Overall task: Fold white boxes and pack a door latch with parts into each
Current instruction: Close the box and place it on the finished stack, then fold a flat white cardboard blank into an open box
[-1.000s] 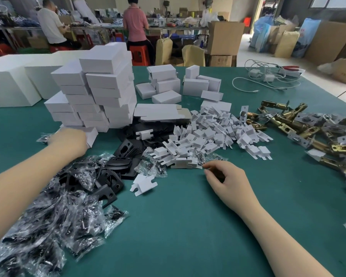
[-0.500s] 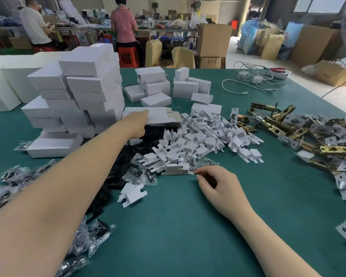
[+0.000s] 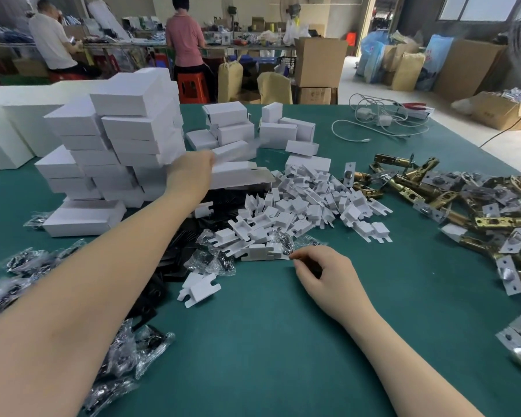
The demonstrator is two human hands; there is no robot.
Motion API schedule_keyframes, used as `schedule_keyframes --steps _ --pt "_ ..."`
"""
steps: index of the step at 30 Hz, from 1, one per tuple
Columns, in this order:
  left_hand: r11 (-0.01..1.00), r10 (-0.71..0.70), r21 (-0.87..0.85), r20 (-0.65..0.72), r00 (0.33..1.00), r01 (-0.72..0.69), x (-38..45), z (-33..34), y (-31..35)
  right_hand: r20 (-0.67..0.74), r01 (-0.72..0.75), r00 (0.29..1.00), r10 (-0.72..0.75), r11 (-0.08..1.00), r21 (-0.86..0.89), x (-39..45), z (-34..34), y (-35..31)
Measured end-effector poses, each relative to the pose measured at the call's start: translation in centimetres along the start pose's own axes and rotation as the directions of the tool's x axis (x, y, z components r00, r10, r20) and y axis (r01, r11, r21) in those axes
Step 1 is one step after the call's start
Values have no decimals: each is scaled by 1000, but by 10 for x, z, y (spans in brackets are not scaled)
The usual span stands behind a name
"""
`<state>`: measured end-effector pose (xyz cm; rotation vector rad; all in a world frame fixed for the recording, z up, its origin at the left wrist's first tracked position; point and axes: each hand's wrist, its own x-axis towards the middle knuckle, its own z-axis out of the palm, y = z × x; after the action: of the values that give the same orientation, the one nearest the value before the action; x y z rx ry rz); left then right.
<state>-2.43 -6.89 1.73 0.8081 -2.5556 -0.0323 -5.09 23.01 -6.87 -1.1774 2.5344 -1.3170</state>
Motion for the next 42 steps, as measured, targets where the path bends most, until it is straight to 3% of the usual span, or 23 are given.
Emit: schedule_keyframes --steps 3,6,8,12,16,20,26,29,32,35,39,42 --pt "939 -169 -332 -221 960 88 -4 -7 10 -3 10 1000 -10 1000 -5 0 0 0" --pt "849 -289 -512 -237 928 133 -9 -14 20 -5 6 1000 -6 1000 4 1 0 0" --pt "760 -332 -636 -203 921 133 -15 -16 24 -7 5 1000 -4 1000 15 1 0 1" --pt "483 -391 -844 30 920 233 -39 -22 39 -19 5 1000 -5 999 39 1 0 1" --pt "363 -278 -878 217 936 312 -84 -22 73 -43 -48 997 58 980 195 1 -2 -2" --pt "331 -172 -892 265 949 309 -126 -10 104 -157 -73 980 119 960 269 1 -7 0" --pt "205 94 -964 192 977 170 -166 7 110 -123 -103 984 131 973 206 2 -11 3" --pt "125 39 -969 219 975 213 -173 15 108 -98 -110 986 132 972 206 1 -11 2" --pt "127 -49 -966 222 974 227 -171 19 106 -55 -122 989 137 968 221 -1 -8 2" --pt "215 -107 -950 209 972 228 -172 22 107 -47 -121 990 134 968 222 -1 -6 2" --pt "347 -97 -926 124 988 151 -176 19 109 -73 -108 990 118 986 130 -3 -3 0" --pt "377 -99 -917 105 990 135 -177 18 110 -93 -83 992 89 994 67 -3 -1 -4"
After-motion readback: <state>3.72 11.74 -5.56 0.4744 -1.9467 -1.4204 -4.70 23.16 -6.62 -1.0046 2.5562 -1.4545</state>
